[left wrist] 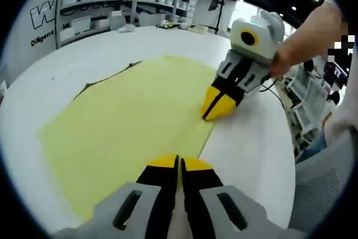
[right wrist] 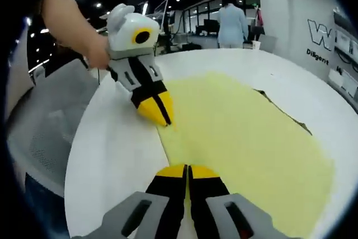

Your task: Fold the garment on the visible template until the final outline fits inside the template.

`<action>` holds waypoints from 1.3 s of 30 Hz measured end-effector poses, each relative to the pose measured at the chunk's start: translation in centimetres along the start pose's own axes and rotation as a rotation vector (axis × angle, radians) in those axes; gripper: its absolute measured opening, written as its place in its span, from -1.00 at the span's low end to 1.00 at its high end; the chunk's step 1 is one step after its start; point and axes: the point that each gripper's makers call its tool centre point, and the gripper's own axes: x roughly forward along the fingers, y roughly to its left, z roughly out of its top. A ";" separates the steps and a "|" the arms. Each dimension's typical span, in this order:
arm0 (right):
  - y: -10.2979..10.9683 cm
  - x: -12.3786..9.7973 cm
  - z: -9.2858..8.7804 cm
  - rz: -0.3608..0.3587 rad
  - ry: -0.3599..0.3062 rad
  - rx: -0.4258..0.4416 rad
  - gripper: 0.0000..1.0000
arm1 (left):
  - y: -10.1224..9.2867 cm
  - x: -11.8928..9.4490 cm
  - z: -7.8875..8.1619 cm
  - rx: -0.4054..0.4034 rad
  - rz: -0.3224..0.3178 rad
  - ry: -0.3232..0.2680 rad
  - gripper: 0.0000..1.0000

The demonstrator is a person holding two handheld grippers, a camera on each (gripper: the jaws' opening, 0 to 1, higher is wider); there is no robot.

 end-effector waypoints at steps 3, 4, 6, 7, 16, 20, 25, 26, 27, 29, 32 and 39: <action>-0.7 -1.2 -0.9 -0.027 -0.008 0.018 -1.00 | 0.8 -1.2 -0.8 -0.021 0.018 0.001 -0.99; -0.9 -1.7 -1.2 -0.034 -0.009 0.034 -1.00 | 1.2 -1.6 -1.1 -0.027 0.027 0.000 -0.99; -1.2 -2.5 -1.8 -0.042 -0.007 0.055 -1.00 | 1.7 -2.4 -1.7 -0.041 0.044 0.001 -0.98; -1.4 -2.8 -2.0 -0.048 -0.006 0.064 -1.00 | 1.9 -2.7 -1.8 -0.045 0.050 0.002 -0.98; -3.4 -6.5 -4.6 -0.133 -0.007 0.150 -1.00 | 3.5 -5.3 -3.7 -0.097 0.115 0.004 -0.97; -4.4 -8.0 -5.7 -0.178 -0.010 0.182 -1.00 | 4.1 -6.2 -4.4 -0.125 0.141 -0.003 -0.96; -5.1 -9.7 -6.8 -0.216 -0.005 0.208 -1.00 | 4.4 -6.8 -4.9 -0.142 0.160 -0.002 -0.94; -5.4 -10.1 -7.1 -0.228 -0.004 0.220 -1.00 | 4.5 -6.9 -4.9 -0.143 0.163 -0.003 -0.94; -5.4 -10.3 -7.2 -0.231 -0.005 0.224 -1.00 | 4.5 -7.0 -5.0 -0.145 0.168 -0.003 -0.94; -5.5 -10.6 -7.5 -0.236 -0.010 0.241 -1.00 | 4.6 -7.2 -5.2 -0.160 0.175 -0.006 -0.95; -5.4 -10.9 -7.7 -0.245 -0.019 0.260 -1.00 | 4.9 -7.4 -5.3 -0.186 0.185 -0.014 -0.93; -5.9 -12.4 -8.9 -0.297 0.021 0.341 -1.00 | 5.0 -8.4 -6.4 -0.223 0.209 0.012 -0.97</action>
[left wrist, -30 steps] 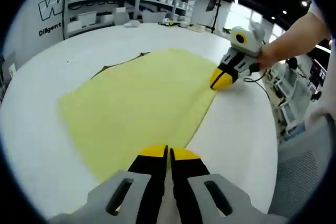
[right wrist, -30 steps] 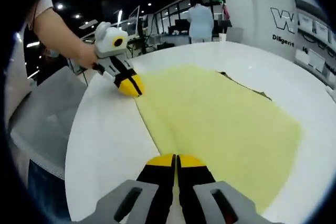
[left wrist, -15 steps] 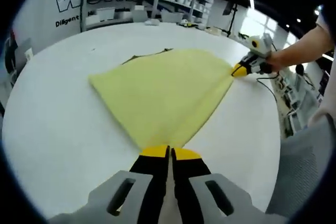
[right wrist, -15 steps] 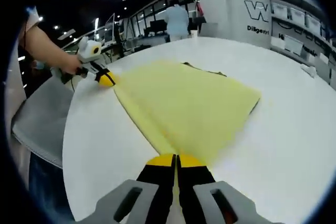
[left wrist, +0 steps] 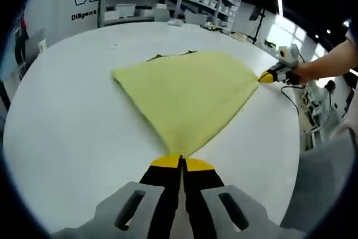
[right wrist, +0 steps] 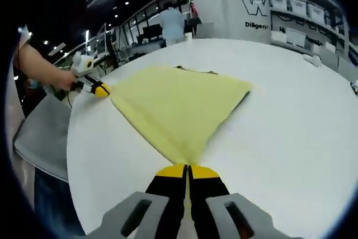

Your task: Fold the garment on the visible template until the final outline fits inside the template.

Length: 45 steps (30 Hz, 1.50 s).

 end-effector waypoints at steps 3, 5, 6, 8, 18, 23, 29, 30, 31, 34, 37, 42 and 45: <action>-0.8 -0.9 -0.3 -0.022 -0.006 0.036 -1.00 | 0.4 -0.7 -0.3 -0.008 0.025 0.001 -0.96; -0.9 -1.7 0.0 -0.029 -0.030 0.056 -0.97 | 0.6 -1.3 -0.2 -0.029 0.033 -0.016 -0.86; -1.0 -1.9 0.1 -0.037 -0.031 0.052 -0.94 | 0.6 -1.5 -0.2 -0.029 0.036 -0.021 -0.82; -1.1 -2.5 0.2 -0.044 -0.038 0.048 -0.93 | 0.6 -1.9 -0.1 -0.039 0.043 -0.033 -0.76; -0.6 -4.6 1.4 -0.080 -0.079 0.024 -0.63 | -0.7 -3.7 1.1 -0.078 0.080 -0.104 -0.32; 0.0 -5.5 2.2 -0.090 -0.107 0.013 -0.46 | -1.7 -4.5 2.3 -0.083 0.100 -0.142 -0.11; 1.3 -6.3 2.8 -0.084 -0.139 0.003 -0.30 | -3.2 -5.3 3.4 -0.090 0.113 -0.188 0.13; 1.5 -6.4 2.9 -0.083 -0.142 -0.001 -0.28 | -3.4 -5.5 3.5 -0.090 0.116 -0.195 0.17; 1.8 -6.5 2.9 -0.083 -0.144 -0.003 -0.24 | -3.7 -5.6 3.7 -0.091 0.120 -0.204 0.20; 2.5 -6.6 3.2 -0.074 -0.160 -0.005 -0.16 | -4.5 -6.0 3.7 -0.096 0.124 -0.217 0.32; 3.5 -6.5 3.5 -0.056 -0.169 -0.026 0.14 | -5.1 -6.1 3.6 -0.101 0.128 -0.214 0.42; 4.2 -6.8 3.7 -0.058 -0.185 -0.033 0.34 | -5.8 -7.0 3.5 -0.089 0.149 -0.229 0.55; 4.9 -6.9 3.8 -0.044 -0.187 -0.044 0.41 | -6.2 -7.4 3.5 -0.080 0.163 -0.236 0.64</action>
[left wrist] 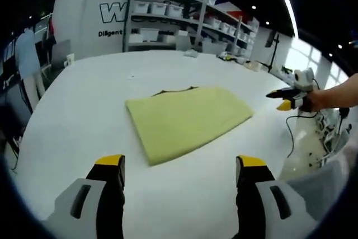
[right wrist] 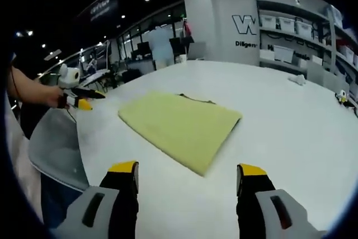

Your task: Fold the garment on the visible template until the final outline fits inside the template.

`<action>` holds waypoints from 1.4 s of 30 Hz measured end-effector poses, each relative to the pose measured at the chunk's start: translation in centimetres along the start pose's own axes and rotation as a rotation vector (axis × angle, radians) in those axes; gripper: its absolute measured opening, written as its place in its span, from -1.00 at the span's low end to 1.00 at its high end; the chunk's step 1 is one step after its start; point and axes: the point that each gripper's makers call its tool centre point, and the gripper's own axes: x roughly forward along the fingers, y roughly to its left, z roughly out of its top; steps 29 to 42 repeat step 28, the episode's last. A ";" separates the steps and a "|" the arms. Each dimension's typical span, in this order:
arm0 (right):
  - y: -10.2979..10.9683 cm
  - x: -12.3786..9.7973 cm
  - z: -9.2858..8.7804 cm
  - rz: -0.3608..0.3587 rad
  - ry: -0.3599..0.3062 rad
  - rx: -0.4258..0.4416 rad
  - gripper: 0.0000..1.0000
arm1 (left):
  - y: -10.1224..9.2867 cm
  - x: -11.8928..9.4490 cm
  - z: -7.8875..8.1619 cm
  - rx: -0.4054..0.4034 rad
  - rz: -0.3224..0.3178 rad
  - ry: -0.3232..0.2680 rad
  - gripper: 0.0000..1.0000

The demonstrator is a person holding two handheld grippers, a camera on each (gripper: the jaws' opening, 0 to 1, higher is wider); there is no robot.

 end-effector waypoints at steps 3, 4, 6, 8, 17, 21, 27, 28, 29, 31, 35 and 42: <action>0.2 -0.1 0.2 -0.002 -0.005 -0.002 0.48 | -0.1 -0.3 0.1 0.001 0.015 -0.007 0.72; 0.2 -0.2 0.3 0.000 -0.011 0.001 0.51 | -0.2 -0.3 0.1 -0.005 0.018 -0.009 0.75; 0.3 -0.3 0.4 -0.002 -0.010 0.000 0.58 | -0.3 -0.4 -0.1 -0.014 0.021 -0.004 0.78; 0.3 -0.5 0.6 0.001 -0.017 0.000 0.61 | -0.8 -0.6 -0.1 -0.021 0.023 -0.007 0.80; 1.0 -1.0 0.4 0.009 -0.020 0.019 0.90 | -2.0 -0.9 0.2 -0.021 0.028 -0.030 0.90; 1.6 -0.8 0.2 0.019 -0.025 0.026 0.98 | -2.1 -1.0 0.2 -0.016 0.034 -0.036 0.92; 2.0 -0.4 0.5 0.024 -0.039 0.024 0.98 | -2.2 -1.3 -0.4 -0.008 0.045 -0.041 0.91; 2.1 -0.3 0.5 0.025 -0.041 0.025 0.98 | -2.2 -1.3 -0.5 -0.007 0.046 -0.041 0.91; 2.1 -0.3 0.5 0.025 -0.041 0.025 0.98 | -2.2 -1.3 -0.5 -0.007 0.046 -0.041 0.91; 2.1 -0.3 0.5 0.025 -0.041 0.025 0.98 | -2.2 -1.3 -0.5 -0.007 0.046 -0.041 0.91; 2.1 -0.3 0.5 0.025 -0.041 0.025 0.98 | -2.2 -1.3 -0.5 -0.007 0.046 -0.041 0.91; 2.1 -0.3 0.5 0.025 -0.041 0.025 0.98 | -2.2 -1.3 -0.5 -0.007 0.046 -0.041 0.91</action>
